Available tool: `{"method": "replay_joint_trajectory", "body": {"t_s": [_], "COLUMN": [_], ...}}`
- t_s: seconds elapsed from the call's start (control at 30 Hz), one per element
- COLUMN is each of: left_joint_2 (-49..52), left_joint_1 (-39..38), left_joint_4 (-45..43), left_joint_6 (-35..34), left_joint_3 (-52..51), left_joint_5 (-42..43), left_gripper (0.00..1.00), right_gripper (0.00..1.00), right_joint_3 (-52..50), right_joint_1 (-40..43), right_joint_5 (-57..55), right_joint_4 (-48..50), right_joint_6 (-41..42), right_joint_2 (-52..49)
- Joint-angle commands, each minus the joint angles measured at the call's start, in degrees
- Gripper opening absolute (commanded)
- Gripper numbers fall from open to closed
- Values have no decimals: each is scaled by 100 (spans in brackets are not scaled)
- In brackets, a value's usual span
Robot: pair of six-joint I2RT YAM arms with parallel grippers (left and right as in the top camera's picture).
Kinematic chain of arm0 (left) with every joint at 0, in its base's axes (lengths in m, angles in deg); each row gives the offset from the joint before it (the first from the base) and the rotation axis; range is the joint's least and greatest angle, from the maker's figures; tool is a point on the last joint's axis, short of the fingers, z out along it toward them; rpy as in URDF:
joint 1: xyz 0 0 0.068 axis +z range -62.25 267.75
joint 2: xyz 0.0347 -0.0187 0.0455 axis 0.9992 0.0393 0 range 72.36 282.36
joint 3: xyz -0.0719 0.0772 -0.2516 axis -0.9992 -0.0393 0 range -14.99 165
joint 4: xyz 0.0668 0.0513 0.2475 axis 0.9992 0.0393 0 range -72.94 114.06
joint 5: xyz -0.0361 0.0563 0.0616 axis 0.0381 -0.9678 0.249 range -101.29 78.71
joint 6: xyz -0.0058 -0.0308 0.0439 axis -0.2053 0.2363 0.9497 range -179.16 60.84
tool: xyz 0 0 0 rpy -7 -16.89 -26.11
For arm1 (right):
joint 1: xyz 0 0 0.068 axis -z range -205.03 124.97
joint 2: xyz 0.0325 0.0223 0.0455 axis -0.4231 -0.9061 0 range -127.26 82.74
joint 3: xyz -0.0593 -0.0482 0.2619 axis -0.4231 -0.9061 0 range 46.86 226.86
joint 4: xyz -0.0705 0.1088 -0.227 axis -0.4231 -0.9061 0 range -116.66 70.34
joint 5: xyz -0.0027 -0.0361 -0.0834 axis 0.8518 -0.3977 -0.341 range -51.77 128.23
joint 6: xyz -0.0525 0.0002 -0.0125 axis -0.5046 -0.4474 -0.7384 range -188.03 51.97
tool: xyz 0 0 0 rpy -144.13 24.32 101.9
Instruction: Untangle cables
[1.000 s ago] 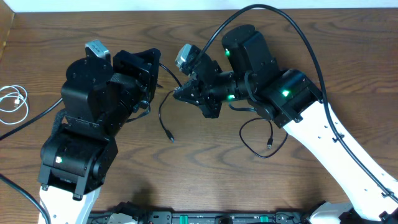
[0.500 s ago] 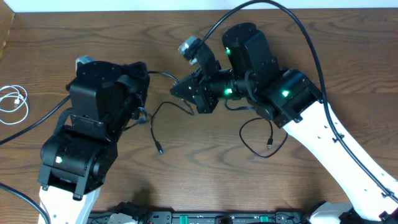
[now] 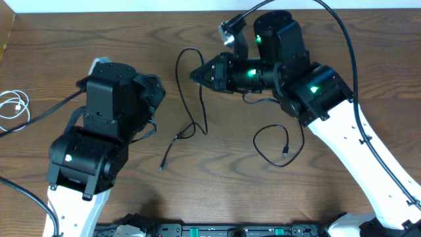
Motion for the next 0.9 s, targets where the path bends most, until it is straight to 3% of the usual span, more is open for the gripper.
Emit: {"method": "replay_joint_trajectory", "body": {"t_s": [0.0, 0.2, 0.37, 0.87], "left_joint_2": [35, 42, 35, 42], "left_joint_1": [20, 20, 20, 20], "left_joint_4": [-48, -282, -682, -776], "left_joint_6": [1250, 2328, 3233, 3456], "left_joint_3": [57, 57, 57, 46], "left_joint_5": [960, 2260, 3128, 2610], "left_gripper": [32, 32, 32, 32], "right_gripper": [1, 1, 1, 1], "right_joint_3": [39, 37, 37, 37], "right_joint_1": [39, 37, 35, 17], "right_joint_5": [2, -129, -151, -79], "right_joint_4": [162, 177, 181, 186], "right_joint_6": [1298, 2406, 2656, 2778], "right_joint_2": [-26, -26, -26, -26]}}
